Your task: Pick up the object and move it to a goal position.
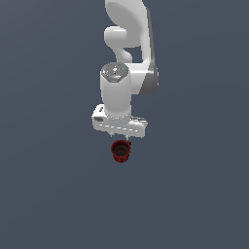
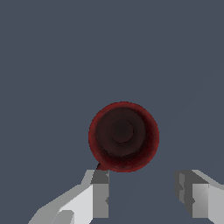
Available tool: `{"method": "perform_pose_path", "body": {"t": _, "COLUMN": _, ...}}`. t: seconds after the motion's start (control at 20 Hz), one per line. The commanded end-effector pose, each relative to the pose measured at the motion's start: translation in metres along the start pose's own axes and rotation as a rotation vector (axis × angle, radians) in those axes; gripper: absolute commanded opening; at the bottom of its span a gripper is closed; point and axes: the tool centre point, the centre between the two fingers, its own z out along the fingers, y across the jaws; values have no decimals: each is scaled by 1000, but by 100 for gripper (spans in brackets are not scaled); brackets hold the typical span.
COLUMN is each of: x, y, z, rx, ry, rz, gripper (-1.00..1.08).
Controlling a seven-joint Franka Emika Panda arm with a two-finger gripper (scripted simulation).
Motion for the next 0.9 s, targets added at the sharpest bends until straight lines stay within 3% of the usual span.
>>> {"method": "perform_pose_path", "body": {"t": 0.0, "x": -1, "y": 0, "z": 3, "rx": 3, "ry": 4, "rz": 55, "gripper": 28}}
{"method": "perform_pose_path", "body": {"t": 0.85, "x": -10, "y": 4, "z": 29, "rx": 32, "ry": 37, "rz": 549, "gripper": 28}}
